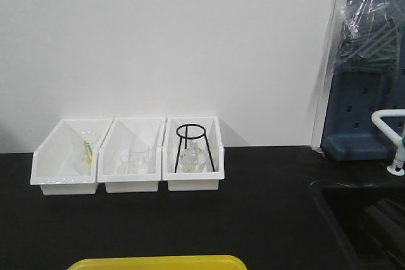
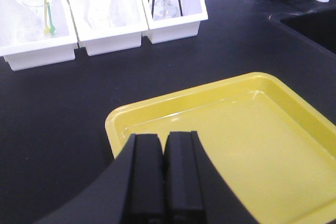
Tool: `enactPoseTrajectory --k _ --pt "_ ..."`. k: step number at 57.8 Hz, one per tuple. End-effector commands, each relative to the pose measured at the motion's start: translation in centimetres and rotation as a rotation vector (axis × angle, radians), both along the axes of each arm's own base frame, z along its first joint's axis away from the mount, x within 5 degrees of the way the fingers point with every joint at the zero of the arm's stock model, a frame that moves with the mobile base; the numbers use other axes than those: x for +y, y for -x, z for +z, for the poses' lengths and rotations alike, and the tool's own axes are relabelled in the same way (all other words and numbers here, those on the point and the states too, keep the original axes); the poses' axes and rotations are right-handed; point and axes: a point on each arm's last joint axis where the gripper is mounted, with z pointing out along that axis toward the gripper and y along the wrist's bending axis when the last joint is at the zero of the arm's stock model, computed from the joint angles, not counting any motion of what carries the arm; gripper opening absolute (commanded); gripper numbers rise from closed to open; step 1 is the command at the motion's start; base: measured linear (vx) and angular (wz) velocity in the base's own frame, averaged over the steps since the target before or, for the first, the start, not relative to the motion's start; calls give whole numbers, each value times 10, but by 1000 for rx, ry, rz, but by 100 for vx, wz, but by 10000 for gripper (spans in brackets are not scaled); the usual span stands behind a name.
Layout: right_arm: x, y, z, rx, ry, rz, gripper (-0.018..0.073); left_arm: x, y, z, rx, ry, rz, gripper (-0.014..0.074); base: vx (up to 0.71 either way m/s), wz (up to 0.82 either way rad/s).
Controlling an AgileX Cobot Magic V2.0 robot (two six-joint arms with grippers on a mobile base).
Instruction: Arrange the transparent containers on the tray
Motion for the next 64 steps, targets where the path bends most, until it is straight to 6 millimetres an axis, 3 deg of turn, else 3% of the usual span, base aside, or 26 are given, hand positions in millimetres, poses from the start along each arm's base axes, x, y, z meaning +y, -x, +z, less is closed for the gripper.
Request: enactPoseTrajectory --k 1,39,64 --pt "-3 0 18 -108 -49 -32 -13 1 -2 16 -97 40 17 -7 0 0" --pt "-3 0 18 -107 -49 -31 -13 1 -2 15 -96 37 17 -7 0 0" --pt "-3 0 17 -101 -45 -29 -11 12 -6 16 -162 -191 87 -7 0 0"
